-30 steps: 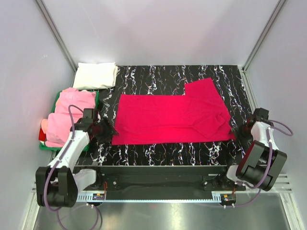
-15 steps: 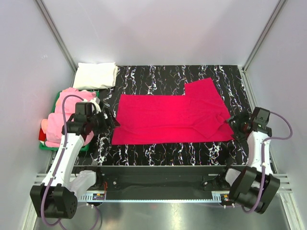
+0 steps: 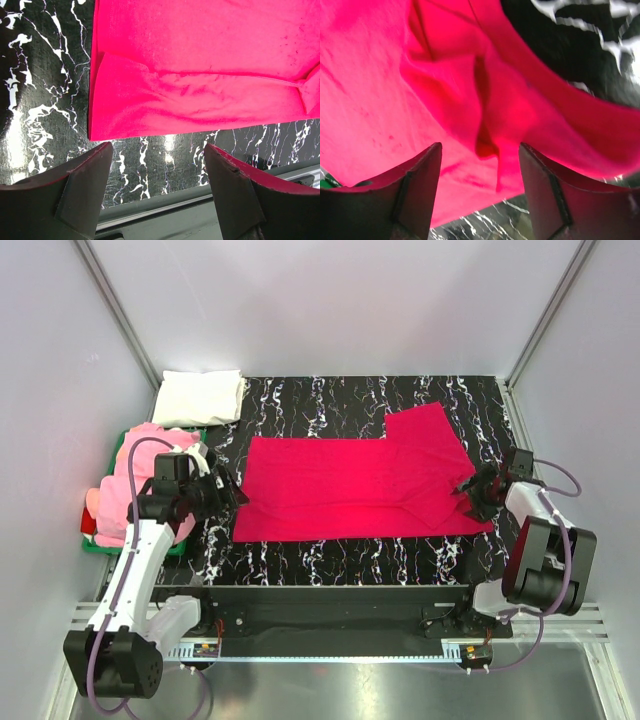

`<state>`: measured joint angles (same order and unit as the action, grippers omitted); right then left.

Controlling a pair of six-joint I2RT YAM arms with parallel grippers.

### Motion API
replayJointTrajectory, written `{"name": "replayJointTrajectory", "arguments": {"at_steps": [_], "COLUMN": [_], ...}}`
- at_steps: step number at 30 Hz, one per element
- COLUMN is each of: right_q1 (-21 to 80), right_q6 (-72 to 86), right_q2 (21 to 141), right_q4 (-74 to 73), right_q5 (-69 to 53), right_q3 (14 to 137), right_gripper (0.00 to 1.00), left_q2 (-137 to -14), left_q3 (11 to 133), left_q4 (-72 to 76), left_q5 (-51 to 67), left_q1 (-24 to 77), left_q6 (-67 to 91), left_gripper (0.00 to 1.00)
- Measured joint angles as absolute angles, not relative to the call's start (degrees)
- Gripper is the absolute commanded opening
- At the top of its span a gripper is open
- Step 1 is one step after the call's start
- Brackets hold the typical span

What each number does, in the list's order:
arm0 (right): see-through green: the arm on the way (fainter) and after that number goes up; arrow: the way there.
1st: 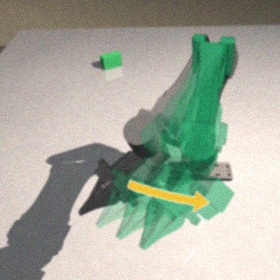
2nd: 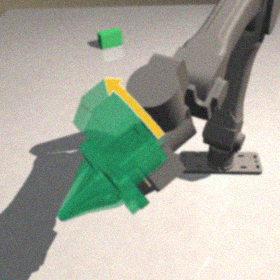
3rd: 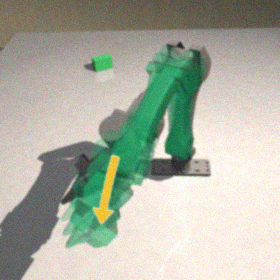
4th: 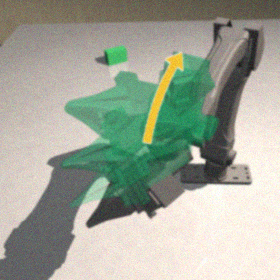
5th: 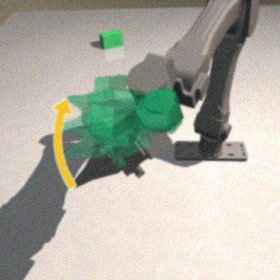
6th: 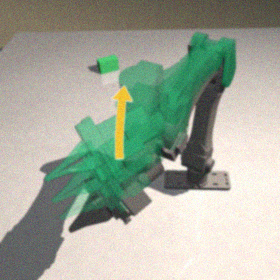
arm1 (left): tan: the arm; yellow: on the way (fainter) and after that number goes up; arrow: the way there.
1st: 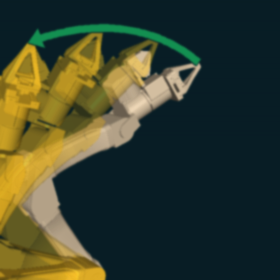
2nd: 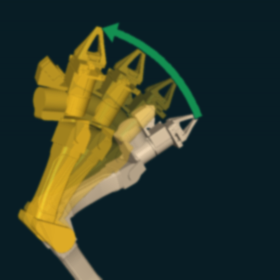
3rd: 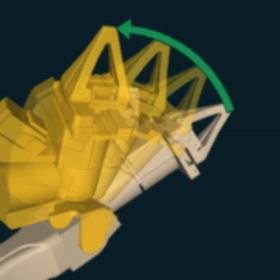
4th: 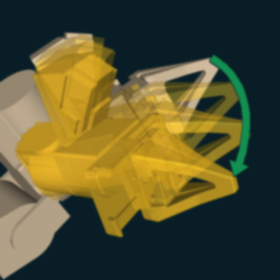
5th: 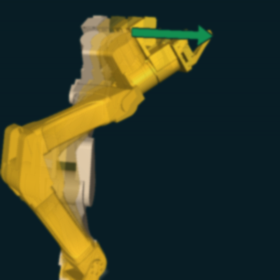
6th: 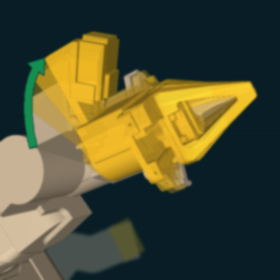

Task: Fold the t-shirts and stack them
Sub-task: Fold the tshirt

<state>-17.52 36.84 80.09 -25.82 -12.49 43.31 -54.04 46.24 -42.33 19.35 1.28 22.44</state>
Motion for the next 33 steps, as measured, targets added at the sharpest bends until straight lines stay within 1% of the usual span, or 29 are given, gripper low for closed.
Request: {"name": "replayJointTrajectory", "arguments": {"at_steps": [1,3,4,5,6,8,10,11,14,15,22,30,33], "right_q1": [-17.52,-17.52,-17.50,-17.41,-17.26,-16.75,-16.03,-15.53,-14.15,-13.80,-12.29,-8.12,-6.26], "right_q6": [36.84,36.84,36.86,36.84,37.01,37.04,37.10,37.15,37.60,37.85,40.12,43.72,44.91], "right_q2": [81.12,82.72,83.24,83.85,84.64,85.41,86.43,87.09,88.53,88.90,93.08,104.90,110.10], "right_q4": [-25.19,-24.12,-23.53,-23.05,-21.98,-20.93,-20.12,-19.53,-18.44,-18.11,-16.93,-16.80,-17.17], "right_q5": [-12.49,-12.53,-12.53,-12.53,-12.60,-12.93,-13.17,-13.30,-14.50,-14.76,-16.86,-17.21,-17.21], "right_q3": [43.86,44.97,45.39,45.89,46.50,46.89,47.40,47.62,48.18,48.42,54.02,69.78,75.11], "right_gripper": [0.65,0.62,0.56,0.52,0.41,0.30,0.22,0.14,0.02,0.00,0.00,0.00,0.24], "left_q2": [-54.04,-54.04,-54.06,-54.11,-54.11,-54.11,-54.13,-54.13,-54.19,-54.26,-54.50,-54.50,-54.50], "left_q3": [46.24,46.24,46.24,46.24,46.24,46.24,46.24,46.24,46.22,46.17,45.56,45.56,45.56], "left_q4": [-42.33,-42.33,-42.33,-42.33,-42.30,-42.30,-42.30,-42.30,-42.26,-42.17,-41.87,-41.80,-41.80], "left_q5": [19.35,19.35,19.35,19.38,19.35,19.42,19.51,19.55,19.86,19.94,20.32,20.43,20.43], "left_q1": [1.23,1.15,1.06,0.99,0.93,0.67,0.45,0.40,-0.56,-0.97,-1.85,-1.85,-1.89], "left_q6": [22.44,22.44,22.44,22.44,22.44,22.44,22.44,22.44,22.41,22.41,22.41,22.41,22.41], "left_gripper": [0.78,0.78,0.78,0.78,0.78,0.78,0.78,0.78,0.78,0.78,0.77,0.77,0.77]}}
